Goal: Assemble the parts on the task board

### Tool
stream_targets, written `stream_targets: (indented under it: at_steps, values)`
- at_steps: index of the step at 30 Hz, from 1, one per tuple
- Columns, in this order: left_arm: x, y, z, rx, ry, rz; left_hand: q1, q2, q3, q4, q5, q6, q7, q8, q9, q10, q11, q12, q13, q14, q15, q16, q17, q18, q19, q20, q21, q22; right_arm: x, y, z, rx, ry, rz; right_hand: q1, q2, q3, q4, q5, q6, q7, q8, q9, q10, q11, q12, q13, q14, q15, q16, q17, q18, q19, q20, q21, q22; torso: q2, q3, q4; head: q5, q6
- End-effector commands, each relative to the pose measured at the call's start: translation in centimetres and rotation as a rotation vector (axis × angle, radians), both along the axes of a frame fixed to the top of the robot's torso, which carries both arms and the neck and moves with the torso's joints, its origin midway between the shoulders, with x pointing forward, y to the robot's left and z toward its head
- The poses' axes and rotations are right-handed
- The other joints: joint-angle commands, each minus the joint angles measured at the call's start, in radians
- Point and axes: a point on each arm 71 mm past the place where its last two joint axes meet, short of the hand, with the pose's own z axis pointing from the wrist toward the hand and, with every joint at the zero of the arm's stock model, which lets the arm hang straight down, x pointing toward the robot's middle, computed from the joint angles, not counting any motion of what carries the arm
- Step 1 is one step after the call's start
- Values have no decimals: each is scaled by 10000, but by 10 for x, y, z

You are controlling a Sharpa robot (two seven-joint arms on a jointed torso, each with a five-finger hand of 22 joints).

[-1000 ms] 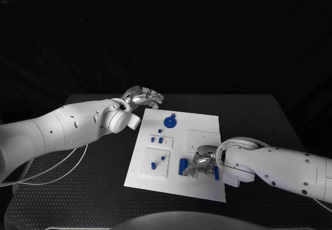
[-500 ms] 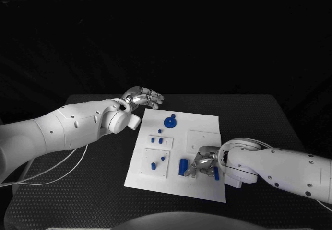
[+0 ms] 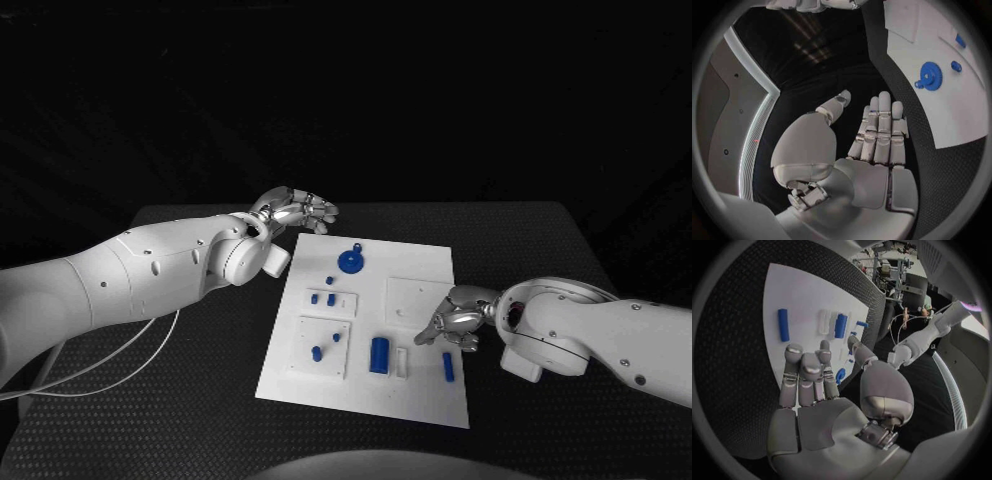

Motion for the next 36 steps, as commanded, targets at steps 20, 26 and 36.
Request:
stream_targets:
  at_steps: [20, 26, 36]
  values:
    - [0, -5, 1, -93, -25, -249, -66, 23, 9, 70, 20, -66, 10, 45, -14, -42, 11, 48, 20, -21, 47, -64, 29, 175, -11, 49, -38, 210, -5, -41, -22, -2542, 325, -220, -28, -9, 566, 743, -211, 161, -26, -76, -68, 181, -6, -19, -27, 72, 55, -30, 10, 131, -46, 70, -21, 138, 17, 11, 29, -321, 162]
    - [-1, -4, 1, -85, -19, -235, -65, 22, 7, 72, 20, -65, 10, 47, -15, -41, 11, 49, 21, -21, 47, -66, 33, 174, -12, 49, -38, 210, -8, -38, -31, -2652, 553, -32, -174, -59, 553, 891, -211, 222, -48, -66, -83, 233, -28, 16, -3, 93, 34, 15, 31, 131, -17, 60, 16, 149, 29, 10, 38, -345, 97]
    - [-1, -3, 1, -82, -11, -229, -65, 18, 4, 75, 19, -66, 9, 50, -16, -41, 10, 50, 22, -21, 47, -71, 40, 173, -13, 50, -39, 211, -16, -30, -41, -2603, 853, 205, -320, -70, 375, 929, -210, 341, -114, -1, -9, 331, -94, 759, 603, 100, -42, 195, 126, 131, 37, -59, 156, 162, 27, -14, 35, -349, 11]
